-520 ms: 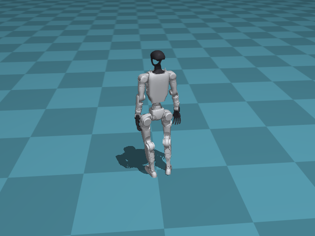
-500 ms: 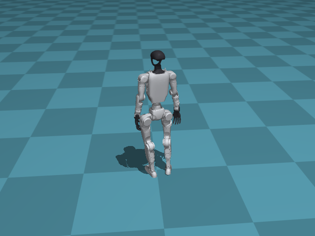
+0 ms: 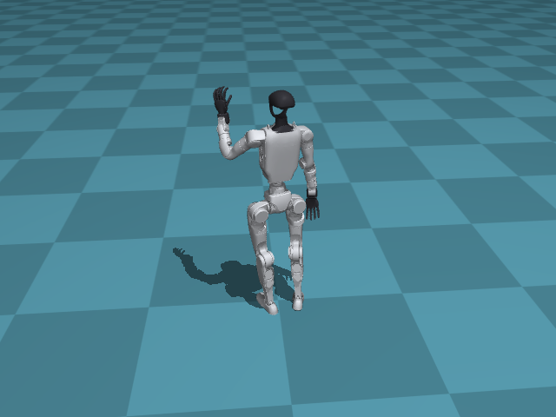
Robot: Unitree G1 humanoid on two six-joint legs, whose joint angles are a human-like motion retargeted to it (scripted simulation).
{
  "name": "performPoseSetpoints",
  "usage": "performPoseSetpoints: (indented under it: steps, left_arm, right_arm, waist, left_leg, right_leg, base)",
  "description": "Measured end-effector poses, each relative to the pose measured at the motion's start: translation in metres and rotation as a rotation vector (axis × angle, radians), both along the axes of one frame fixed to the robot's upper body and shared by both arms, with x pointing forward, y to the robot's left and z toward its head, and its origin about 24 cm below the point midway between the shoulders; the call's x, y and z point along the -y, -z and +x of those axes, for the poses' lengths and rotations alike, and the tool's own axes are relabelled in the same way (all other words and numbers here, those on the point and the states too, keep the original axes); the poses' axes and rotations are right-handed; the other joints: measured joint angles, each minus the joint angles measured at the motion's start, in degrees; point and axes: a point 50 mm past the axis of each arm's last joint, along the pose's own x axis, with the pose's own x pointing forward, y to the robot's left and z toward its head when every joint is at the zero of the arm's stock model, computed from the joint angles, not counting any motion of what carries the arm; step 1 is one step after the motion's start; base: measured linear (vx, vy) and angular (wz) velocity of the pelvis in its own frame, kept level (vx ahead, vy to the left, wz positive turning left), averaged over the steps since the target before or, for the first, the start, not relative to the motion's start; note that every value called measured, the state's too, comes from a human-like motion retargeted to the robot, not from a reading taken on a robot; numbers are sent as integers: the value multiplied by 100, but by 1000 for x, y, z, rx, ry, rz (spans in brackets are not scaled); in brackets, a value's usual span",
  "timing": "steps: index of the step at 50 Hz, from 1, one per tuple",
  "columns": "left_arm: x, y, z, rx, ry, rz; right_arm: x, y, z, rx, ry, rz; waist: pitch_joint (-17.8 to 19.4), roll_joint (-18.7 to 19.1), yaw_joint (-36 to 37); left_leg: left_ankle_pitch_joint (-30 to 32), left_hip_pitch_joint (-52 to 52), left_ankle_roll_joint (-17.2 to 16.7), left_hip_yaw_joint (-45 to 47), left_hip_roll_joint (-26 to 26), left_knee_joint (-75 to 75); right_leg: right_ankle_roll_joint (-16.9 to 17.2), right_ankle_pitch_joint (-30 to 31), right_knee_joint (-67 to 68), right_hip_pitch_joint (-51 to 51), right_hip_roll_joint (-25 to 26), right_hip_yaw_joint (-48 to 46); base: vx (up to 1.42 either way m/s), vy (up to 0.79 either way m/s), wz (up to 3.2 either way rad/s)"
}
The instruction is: In place motions
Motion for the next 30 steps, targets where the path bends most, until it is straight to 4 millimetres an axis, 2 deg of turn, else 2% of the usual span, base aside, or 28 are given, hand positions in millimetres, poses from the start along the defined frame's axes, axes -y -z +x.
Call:
performPoseSetpoints:
  steps: [2,6,8,9,11,14,16,18,20,21,25,27,30]
  left_arm:
    - [5,-14,10,-45,13,-1]
    - [8,-18,51,-429,88,56]
    - [6,-16,59,-546,100,73]
    - [4,-17,57,-538,87,75]
    - [1,-23,45,-417,29,60]
    - [2,-26,14,-75,-84,46]
    - [7,-20,-7,153,-151,58]
    - [10,-8,-20,285,-219,84]
    - [14,9,-24,275,-263,146]
    - [16,20,-21,205,-258,172]
    - [23,79,-10,-212,-157,278]
    - [26,122,-1,-555,-111,369]
    - [25,214,12,-1347,-30,546]
  right_arm:
    - [1,0,-1,-4,-3,-5]
    - [3,-1,-3,-14,1,-14]
    - [4,-1,-2,-14,0,-16]
    - [5,-1,-2,-11,-1,-18]
    - [5,-1,1,-1,-1,-20]
    - [5,-1,1,6,20,-24]
    - [4,-1,0,3,43,-24]
    - [2,-1,0,2,58,-22]
    - [1,0,2,6,58,-22]
    - [1,0,3,11,50,-21]
    - [1,0,7,23,28,-22]
    - [1,0,7,20,31,-23]
    - [0,0,4,17,49,-25]
  waist:
    - [-63,29,-13]
    - [-170,79,-7]
    - [-191,114,-34]
    - [-187,130,-49]
    - [-159,156,-72]
    - [-102,148,-45]
    - [-58,115,14]
    - [-23,92,47]
    - [11,84,29]
    - [29,86,-1]
    - [101,94,-80]
    - [124,89,-72]
    - [152,67,-9]
  left_leg:
    - [-6,-6,5,10,4,1]
    - [-17,-17,13,43,6,5]
    - [-19,-16,17,46,7,3]
    - [-21,-14,20,52,8,1]
    - [-26,-10,25,71,9,0]
    - [-33,10,31,113,-6,-2]
    - [-35,31,32,152,-23,-5]
    - [-32,43,32,162,-35,-9]
    - [-25,48,31,135,-46,-10]
    - [-22,49,31,113,-50,-10]
    - [-14,61,32,66,-62,-17]
    - [-18,75,34,82,-67,-22]
    - [-23,100,42,131,-75,-23]
  right_leg:
    - [-5,4,-7,-8,8,11]
    - [-5,10,-8,-26,10,49]
    - [-5,16,-6,-35,9,54]
    - [-7,18,-5,-40,9,61]
    - [-15,20,-3,-51,9,83]
    - [-35,15,-11,-39,7,128]
    - [-47,7,-14,-21,2,168]
    - [-52,7,-12,-12,-9,179]
    - [-52,13,-10,-5,-24,152]
    - [-53,17,-9,-6,-33,131]
    - [-62,27,-11,-5,-57,79]
    - [-68,26,-10,-3,-62,95]
    - [-80,22,-10,20,-54,135]
  base:
    - [4,5,-9]
    - [0,0,0]
    - [0,0,0]
    - [0,0,0]
    - [0,0,0]
    - [0,0,0]
    - [0,0,0]
    - [0,0,0]
    - [0,0,0]
    - [0,0,0]
    - [0,0,0]
    - [0,0,0]
    - [0,0,0]
